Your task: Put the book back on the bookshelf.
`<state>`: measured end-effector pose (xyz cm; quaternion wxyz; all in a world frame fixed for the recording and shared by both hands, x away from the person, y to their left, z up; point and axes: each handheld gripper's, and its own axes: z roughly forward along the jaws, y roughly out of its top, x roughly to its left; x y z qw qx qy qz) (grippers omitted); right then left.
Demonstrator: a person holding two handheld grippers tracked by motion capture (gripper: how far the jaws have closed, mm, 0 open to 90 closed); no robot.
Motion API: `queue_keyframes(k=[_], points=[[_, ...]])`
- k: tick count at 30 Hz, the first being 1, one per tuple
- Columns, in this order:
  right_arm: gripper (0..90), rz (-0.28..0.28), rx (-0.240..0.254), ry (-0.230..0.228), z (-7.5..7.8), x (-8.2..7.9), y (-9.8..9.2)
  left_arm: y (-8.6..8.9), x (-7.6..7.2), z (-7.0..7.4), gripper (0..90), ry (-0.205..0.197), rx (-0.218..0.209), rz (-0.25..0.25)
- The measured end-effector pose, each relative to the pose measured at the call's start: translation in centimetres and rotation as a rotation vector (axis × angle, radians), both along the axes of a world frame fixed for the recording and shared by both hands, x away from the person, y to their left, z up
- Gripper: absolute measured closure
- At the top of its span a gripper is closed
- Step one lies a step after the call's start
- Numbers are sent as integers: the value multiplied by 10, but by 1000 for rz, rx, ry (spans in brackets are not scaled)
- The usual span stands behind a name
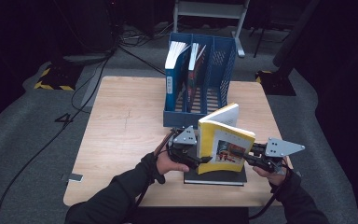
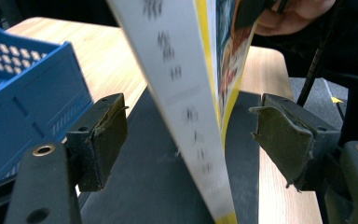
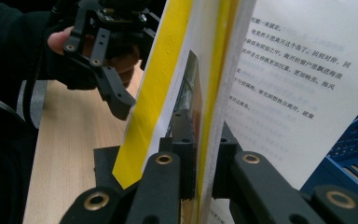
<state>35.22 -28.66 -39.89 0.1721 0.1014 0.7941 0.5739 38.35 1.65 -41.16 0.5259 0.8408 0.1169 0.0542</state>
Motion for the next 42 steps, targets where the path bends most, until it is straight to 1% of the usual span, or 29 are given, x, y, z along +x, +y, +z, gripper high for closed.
queue_keyframes(k=[3,4,5,6,8,9,10,14,16,17,19,20,21,23,24,26,29,33,34,35,36,37,38,39,40,42], points=[[843,2,-2,-2,0,-1,-1,-6,4,1,286,4,-18,1],[842,3,-6,-3,0,-2,0,-9,5,1,307,-9,-16,8],[842,3,-6,-3,0,-2,0,-9,5,1,314,-9,-16,8],[842,2,-6,-5,1,-2,0,-11,6,2,314,-14,-25,5],[839,0,-9,-8,1,-2,0,-12,8,4,367,-11,-53,4],[839,-1,-8,-7,1,-2,0,-12,8,5,370,-12,-64,4],[838,-2,-8,-6,1,-2,0,-12,9,6,382,-16,-66,5],[829,-5,-15,-21,1,-2,1,-11,12,16,455,-31,-94,-5],[824,-10,-17,-22,1,-2,1,-10,13,21,473,-36,-112,-11],[820,-13,-19,-25,1,-2,2,-9,14,24,491,-42,-116,-16],[799,-23,-26,-33,1,-2,2,-7,14,31,535,-45,-141,-24],[786,-34,-23,-33,1,-2,2,-6,14,34,567,-54,-147,-37],[774,-44,-24,-32,1,-1,2,-6,14,36,602,-65,-147,-45],[740,-59,-25,-34,1,-1,1,-6,11,40,639,-78,-146,-54],[726,-67,-24,-34,1,0,0,-6,10,41,653,-93,-142,-55],[704,-88,-17,-41,2,0,-2,-8,9,43,680,-97,-142,-61],[687,-106,-4,-48,4,0,-6,-9,6,45,704,-112,-123,-62],[673,-160,32,-64,9,0,-17,-9,6,47,714,-115,-110,-52],[647,-195,58,-75,11,0,-23,-9,6,47,715,-115,-107,-46],[647,-195,58,-75,11,0,-23,-9,6,47,717,-115,-107,-46],[573,-265,70,-69,12,2,-28,-9,6,47,719,-115,-103,-51],[573,-265,70,-69,12,2,-28,-9,6,47,720,-115,-103,-51],[538,-289,63,-61,12,4,-28,-9,6,48,720,-114,-98,-51],[519,-283,75,-42,10,6,-28,-10,6,48,721,-110,-96,-55],[495,-271,79,-26,9,8,-27,-10,6,49,721,-116,-89,-58],[458,-250,61,23,4,13,-23,-11,6,49,719,-114,-85,-54]])
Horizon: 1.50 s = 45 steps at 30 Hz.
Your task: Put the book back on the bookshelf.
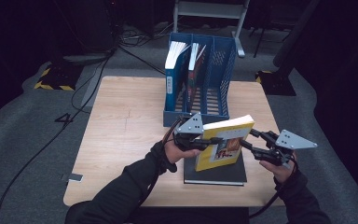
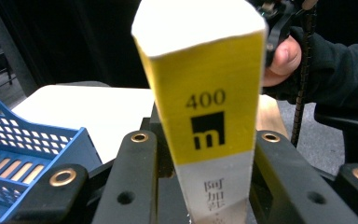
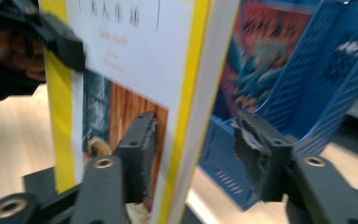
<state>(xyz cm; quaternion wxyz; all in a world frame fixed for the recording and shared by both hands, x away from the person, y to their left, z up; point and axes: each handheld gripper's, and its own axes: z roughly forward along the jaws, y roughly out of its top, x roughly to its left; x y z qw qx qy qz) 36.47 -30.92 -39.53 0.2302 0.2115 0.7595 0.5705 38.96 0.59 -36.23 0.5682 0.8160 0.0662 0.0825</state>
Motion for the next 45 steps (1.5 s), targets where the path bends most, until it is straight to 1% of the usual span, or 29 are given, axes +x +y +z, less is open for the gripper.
queue_keyframes(k=[1,5,7,8,10,12,15,18,20,22,24,27,34,36,39,41,45], points=[[451,8,-8,23,-3,1,3,0,0,0,717,0,1,3],[459,37,-40,61,-10,4,11,-3,-1,2,693,-4,13,13],[454,35,-50,54,-11,4,14,-4,0,4,680,-4,15,16],[459,37,-46,57,-11,4,14,-4,0,6,668,3,4,12],[470,41,-36,61,-11,5,13,-5,2,9,664,10,-2,8],[476,43,-36,59,-11,5,12,-6,3,11,651,6,5,9],[476,37,-40,57,-10,4,12,-12,4,14,630,13,10,22],[478,43,-40,54,-10,4,12,-17,5,16,623,9,23,18],[478,43,-44,54,-10,4,12,-20,5,18,624,13,28,25],[477,43,-44,53,-10,4,12,-21,6,19,639,11,35,29],[477,42,-43,57,-10,4,12,-21,5,22,666,-4,34,27],[477,45,-42,53,-9,4,12,-21,6,23,697,4,27,29],[480,43,-43,56,-10,4,12,-21,6,23,733,16,21,17],[480,40,-45,56,-10,4,12,-21,9,23,740,43,17,15],[484,36,-44,56,-10,4,12,-21,12,25,746,64,30,17],[482,27,-47,57,-10,5,12,-22,13,26,747,70,35,25],[481,26,-44,59,-10,5,11,-22,14,27,750,76,37,23]])
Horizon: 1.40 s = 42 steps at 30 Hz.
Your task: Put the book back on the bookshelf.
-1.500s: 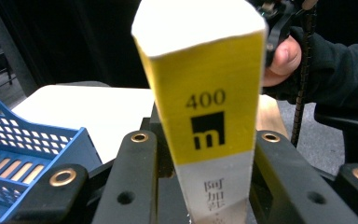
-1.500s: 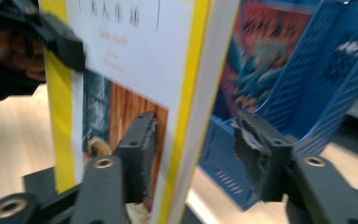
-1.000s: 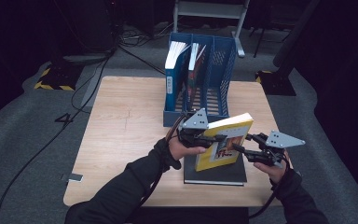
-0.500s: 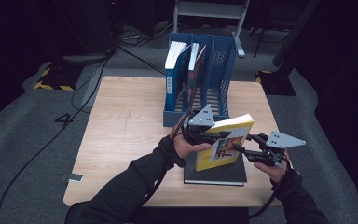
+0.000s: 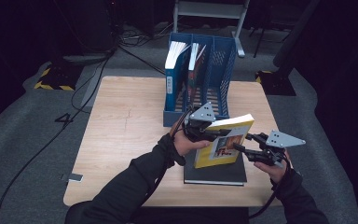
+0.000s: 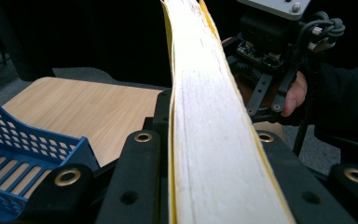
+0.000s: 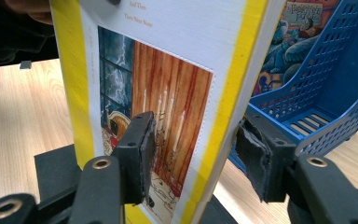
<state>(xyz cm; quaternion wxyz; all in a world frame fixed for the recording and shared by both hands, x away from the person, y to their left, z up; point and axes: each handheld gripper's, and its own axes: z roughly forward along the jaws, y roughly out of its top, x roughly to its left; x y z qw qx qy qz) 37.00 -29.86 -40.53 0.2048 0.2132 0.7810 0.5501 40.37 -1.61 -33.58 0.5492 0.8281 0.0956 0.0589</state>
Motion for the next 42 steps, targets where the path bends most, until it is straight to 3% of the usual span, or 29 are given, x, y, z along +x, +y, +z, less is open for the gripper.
queue_keyframes(k=[12,17,23,29,35,39,42], points=[[462,-28,-1,17,-2,3,-7,11,12,6,753,-7,-29,120],[456,-42,-5,32,-4,5,-10,21,15,19,753,-42,-36,191],[433,-62,-7,53,-8,9,-14,37,25,33,753,-74,-43,325],[422,-79,-36,65,-12,13,-15,46,44,34,753,-66,-44,442],[418,-78,-59,84,-15,15,-14,52,52,37,752,-39,-55,487],[417,-78,-59,93,-16,15,-15,62,48,48,752,-49,-94,496],[418,-81,-57,100,-17,16,-15,64,47,58,753,-80,-91,529]])
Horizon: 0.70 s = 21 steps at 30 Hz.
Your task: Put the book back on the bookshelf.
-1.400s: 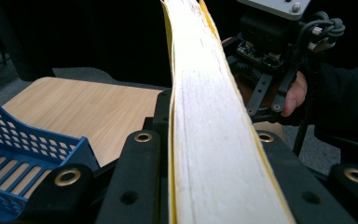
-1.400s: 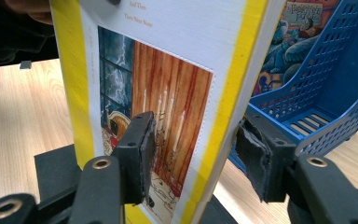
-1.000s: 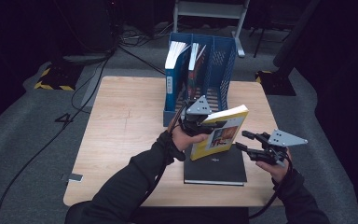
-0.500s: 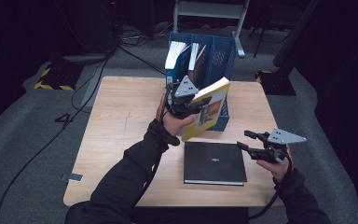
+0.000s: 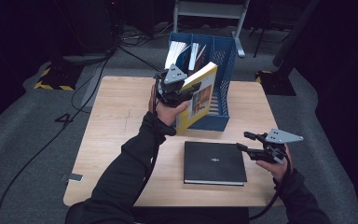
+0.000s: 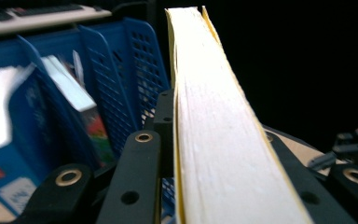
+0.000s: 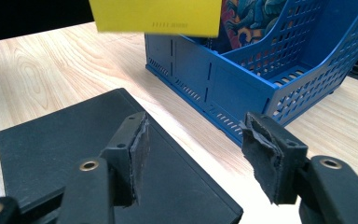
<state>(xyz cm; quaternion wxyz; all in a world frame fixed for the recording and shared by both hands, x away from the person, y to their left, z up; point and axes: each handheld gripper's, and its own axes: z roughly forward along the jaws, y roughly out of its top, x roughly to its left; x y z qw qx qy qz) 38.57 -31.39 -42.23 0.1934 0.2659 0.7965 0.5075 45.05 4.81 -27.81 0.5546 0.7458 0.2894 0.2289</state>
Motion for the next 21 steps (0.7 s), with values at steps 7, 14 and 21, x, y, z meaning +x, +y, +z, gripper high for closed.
queue_keyframes(k=[7,14,21], points=[[417,7,-13,7,-2,1,3,-10,16,3,752,7,11,98],[416,10,-39,11,-6,1,6,-34,46,-6,752,38,30,233],[416,17,-40,15,-7,1,7,-49,64,-6,752,48,14,278]])
